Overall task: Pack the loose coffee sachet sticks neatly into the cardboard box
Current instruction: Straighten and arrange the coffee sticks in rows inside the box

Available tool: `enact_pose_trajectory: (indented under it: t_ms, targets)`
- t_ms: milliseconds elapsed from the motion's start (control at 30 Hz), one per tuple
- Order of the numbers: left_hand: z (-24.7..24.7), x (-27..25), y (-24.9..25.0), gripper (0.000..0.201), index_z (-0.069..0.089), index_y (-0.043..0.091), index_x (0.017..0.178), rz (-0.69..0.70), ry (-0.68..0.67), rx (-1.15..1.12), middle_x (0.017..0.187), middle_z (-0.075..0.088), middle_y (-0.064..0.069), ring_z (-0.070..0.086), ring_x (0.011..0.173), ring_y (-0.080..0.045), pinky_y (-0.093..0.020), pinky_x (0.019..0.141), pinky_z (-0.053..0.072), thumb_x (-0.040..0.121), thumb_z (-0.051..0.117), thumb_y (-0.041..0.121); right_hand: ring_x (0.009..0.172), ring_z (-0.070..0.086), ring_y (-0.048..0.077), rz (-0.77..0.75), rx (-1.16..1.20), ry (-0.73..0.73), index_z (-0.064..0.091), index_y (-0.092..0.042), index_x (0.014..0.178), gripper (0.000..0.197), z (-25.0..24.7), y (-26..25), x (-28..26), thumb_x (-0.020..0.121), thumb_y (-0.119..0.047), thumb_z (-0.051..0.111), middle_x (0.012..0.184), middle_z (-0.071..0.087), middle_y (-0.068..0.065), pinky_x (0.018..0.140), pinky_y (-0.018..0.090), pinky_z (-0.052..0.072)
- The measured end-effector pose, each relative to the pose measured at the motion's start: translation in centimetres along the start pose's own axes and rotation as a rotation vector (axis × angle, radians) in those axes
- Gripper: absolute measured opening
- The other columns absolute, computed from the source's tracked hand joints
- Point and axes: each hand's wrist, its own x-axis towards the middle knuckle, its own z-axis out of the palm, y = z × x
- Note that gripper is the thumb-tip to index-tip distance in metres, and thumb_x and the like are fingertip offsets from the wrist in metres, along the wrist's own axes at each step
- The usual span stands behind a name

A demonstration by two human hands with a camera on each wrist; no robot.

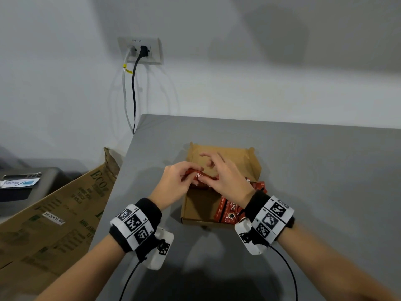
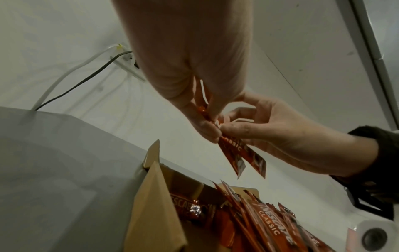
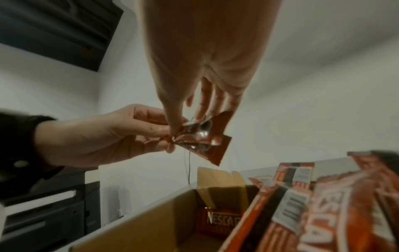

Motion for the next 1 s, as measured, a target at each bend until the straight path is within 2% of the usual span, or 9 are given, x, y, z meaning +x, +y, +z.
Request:
enact_pose_trajectory:
  t_ms: [100, 233, 300, 433, 500, 567, 700, 800, 1000]
  targets:
    - [-0.1, -0.2, -0.1, 0.02, 0.067, 0.012, 0.098, 0.049, 0.056, 0.007, 0.085, 0.066, 0.005, 0.068, 0.071, -0.002, -0.009, 0.071, 0.051, 0.089, 0.056, -0.002, 0.101, 0.049, 0.002, 0.052, -0.029, -0.075, 0.055, -0.018, 0.123, 0.038, -0.9, 0.6, -0.2, 0.09, -0.037, 0.055, 0.113, 0.054, -0.007, 0.09, 0.021, 0.045]
    - [-0.2, -0.3, -0.3, 0.022, 0.067, 0.011, 0.097, 0.075, 0.035, 0.005, 0.094, 0.063, 0.0, 0.067, 0.074, -0.003, -0.013, 0.07, 0.053, 0.09, 0.053, -0.004, 0.094, 0.054, 0.003, 0.076, -0.017, -0.201, 0.06, -0.015, 0.12, 0.033, -1.6, 1.1, -0.5, 0.09, -0.029, 0.057, 0.112, 0.064, 0.0, 0.079, 0.011, 0.043]
    - [-0.3, -0.3, -0.4, 0.02, 0.068, 0.007, 0.097, 0.086, 0.007, 0.024, 0.095, 0.059, 0.004, 0.065, 0.081, -0.002, -0.014, 0.07, 0.054, 0.09, 0.053, -0.004, 0.091, 0.057, 0.004, 0.102, 0.021, -0.235, 0.062, -0.014, 0.119, 0.033, -1.7, 1.2, -0.7, 0.088, -0.025, 0.061, 0.11, 0.066, 0.002, 0.078, 0.01, 0.043]
    - [-0.5, -0.3, -0.8, 0.019, 0.071, 0.011, 0.094, 0.046, 0.017, 0.051, 0.09, 0.063, 0.009, 0.064, 0.084, -0.001, -0.016, 0.074, 0.055, 0.087, 0.059, -0.001, 0.074, 0.053, -0.005, 0.13, -0.013, -0.212, 0.068, -0.012, 0.11, 0.027, -2.1, 1.3, -0.7, 0.084, -0.022, 0.065, 0.101, 0.071, 0.002, 0.066, 0.002, 0.04]
    - [-0.6, -0.3, -1.0, 0.018, 0.071, 0.016, 0.092, 0.031, 0.055, 0.102, 0.087, 0.064, 0.011, 0.062, 0.083, 0.007, -0.008, 0.076, 0.051, 0.085, 0.063, 0.001, 0.068, 0.049, -0.009, 0.116, -0.059, -0.182, 0.068, -0.013, 0.109, 0.027, -2.1, 1.2, -0.9, 0.085, -0.024, 0.064, 0.099, 0.071, 0.001, 0.063, 0.001, 0.038]
    - [-0.7, -0.2, -1.0, 0.019, 0.071, 0.018, 0.091, 0.031, 0.073, 0.099, 0.084, 0.064, 0.014, 0.06, 0.083, 0.014, -0.003, 0.074, 0.047, 0.083, 0.066, 0.002, 0.065, 0.044, -0.011, 0.112, -0.08, -0.153, 0.069, -0.013, 0.109, 0.028, -1.9, 1.0, -1.0, 0.085, -0.025, 0.064, 0.096, 0.071, 0.0, 0.063, 0.001, 0.036]
    - [-1.3, -0.3, -1.2, 0.015, 0.073, 0.013, 0.089, 0.096, 0.071, 0.109, 0.086, 0.065, 0.011, 0.062, 0.086, 0.007, -0.008, 0.077, 0.051, 0.077, 0.072, 0.005, 0.066, 0.047, -0.01, 0.129, 0.013, -0.099, 0.07, -0.009, 0.106, 0.027, -1.3, 0.7, -0.8, 0.082, -0.022, 0.067, 0.096, 0.072, 0.004, 0.065, 0.002, 0.039]
    - [-1.7, -0.1, -1.5, 0.012, 0.074, 0.012, 0.087, 0.101, 0.1, 0.172, 0.082, 0.065, 0.008, 0.061, 0.082, 0.008, -0.007, 0.074, 0.051, 0.076, 0.073, 0.007, 0.067, 0.049, -0.006, 0.151, 0.03, -0.144, 0.068, -0.008, 0.108, 0.029, -0.6, 0.5, -0.6, 0.082, -0.02, 0.067, 0.096, 0.071, 0.005, 0.065, 0.005, 0.04]
    - [-1.5, -0.1, -1.5, 0.009, 0.074, 0.008, 0.085, 0.104, 0.1, 0.196, 0.08, 0.063, 0.008, 0.06, 0.08, 0.012, -0.002, 0.071, 0.046, 0.076, 0.073, 0.006, 0.078, 0.063, 0.006, 0.218, 0.068, -0.285, 0.068, -0.009, 0.108, 0.028, -1.0, 0.7, 0.5, 0.08, -0.013, 0.07, 0.099, 0.071, 0.005, 0.078, 0.016, 0.052]
